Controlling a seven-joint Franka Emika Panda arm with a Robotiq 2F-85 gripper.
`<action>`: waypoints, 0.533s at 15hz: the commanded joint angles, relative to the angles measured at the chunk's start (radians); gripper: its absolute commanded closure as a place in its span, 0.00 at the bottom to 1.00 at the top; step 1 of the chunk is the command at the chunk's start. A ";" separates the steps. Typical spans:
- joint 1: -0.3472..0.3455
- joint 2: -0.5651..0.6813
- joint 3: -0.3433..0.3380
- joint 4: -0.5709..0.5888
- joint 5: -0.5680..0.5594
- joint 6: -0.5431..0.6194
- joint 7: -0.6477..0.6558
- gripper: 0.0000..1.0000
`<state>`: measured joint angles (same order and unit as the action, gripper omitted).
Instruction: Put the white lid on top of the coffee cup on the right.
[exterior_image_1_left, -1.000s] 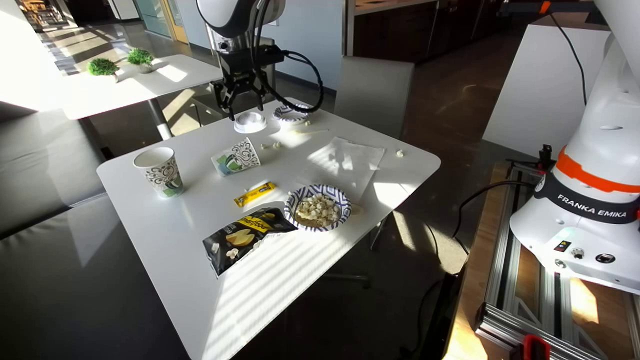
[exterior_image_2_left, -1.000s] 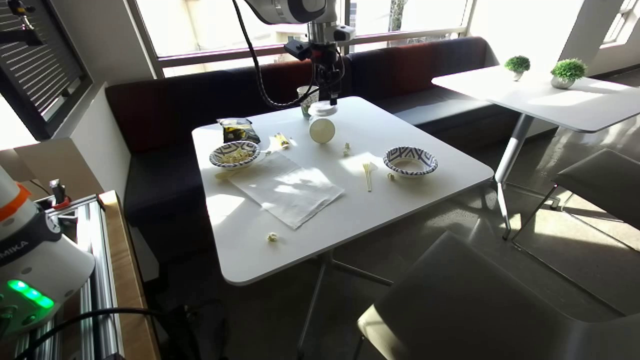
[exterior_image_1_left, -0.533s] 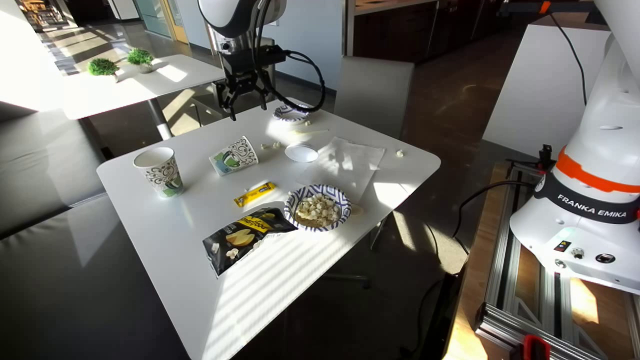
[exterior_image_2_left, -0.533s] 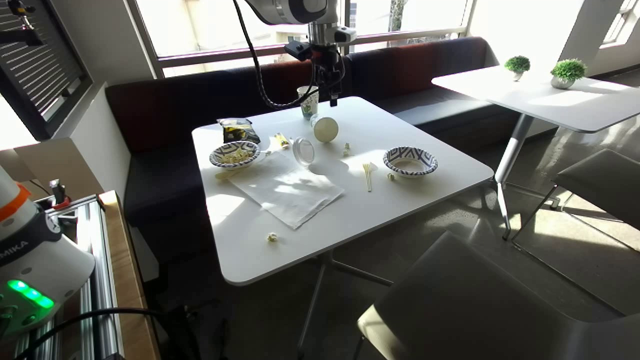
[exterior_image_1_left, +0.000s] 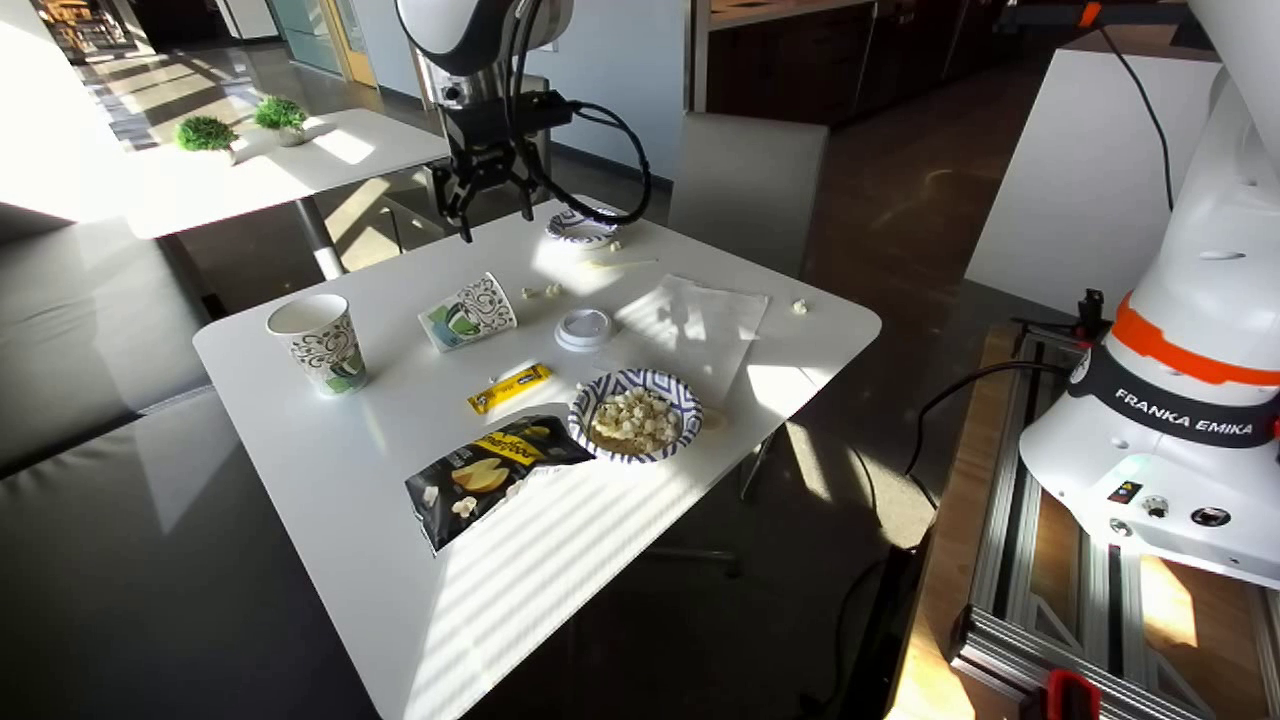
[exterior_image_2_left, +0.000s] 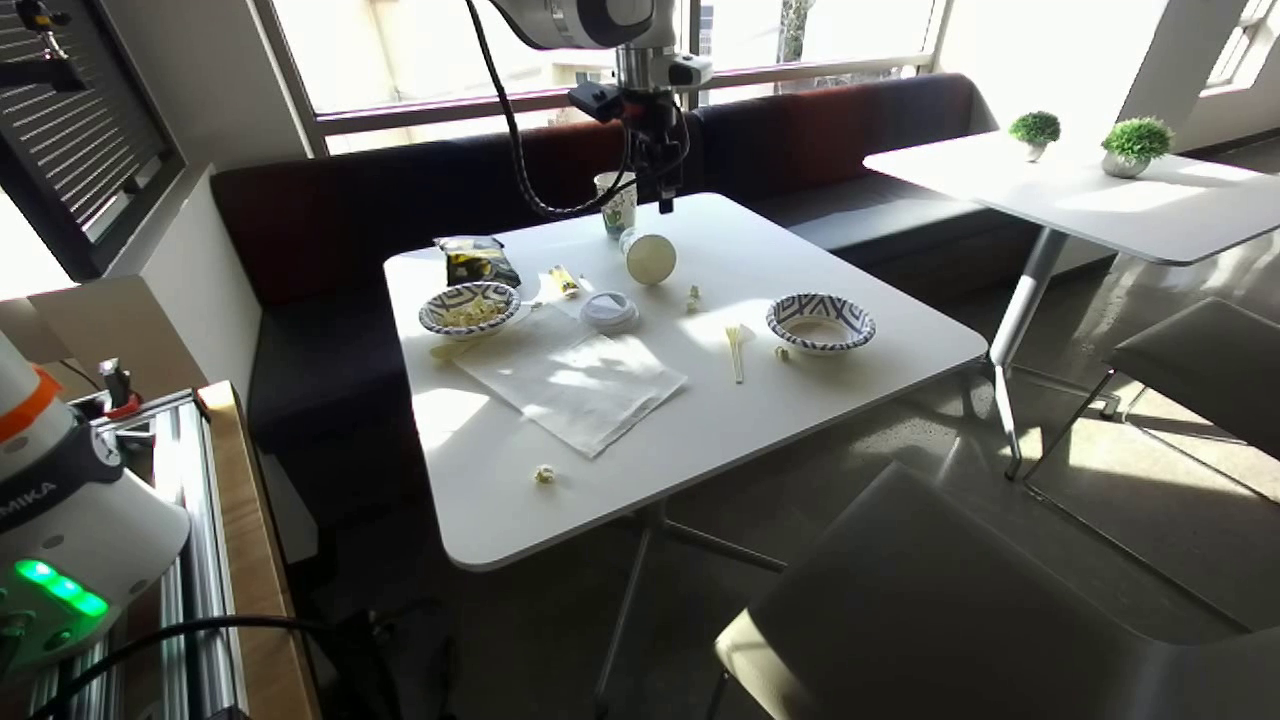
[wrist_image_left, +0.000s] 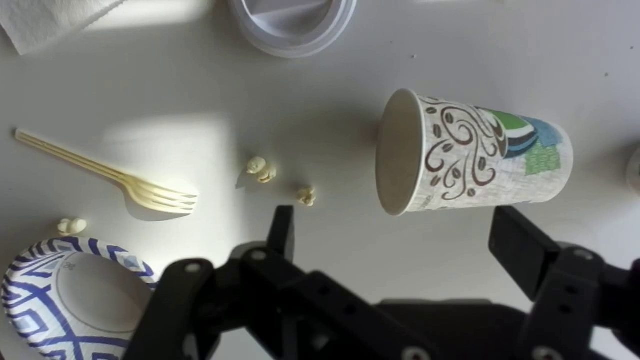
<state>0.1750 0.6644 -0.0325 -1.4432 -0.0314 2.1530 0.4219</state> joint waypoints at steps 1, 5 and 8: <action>-0.040 0.009 0.045 -0.005 0.067 0.025 -0.078 0.00; -0.114 0.045 0.116 0.005 0.221 0.019 -0.196 0.00; -0.160 0.068 0.156 -0.001 0.314 0.050 -0.299 0.00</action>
<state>0.0682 0.7029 0.0723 -1.4431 0.1927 2.1663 0.2191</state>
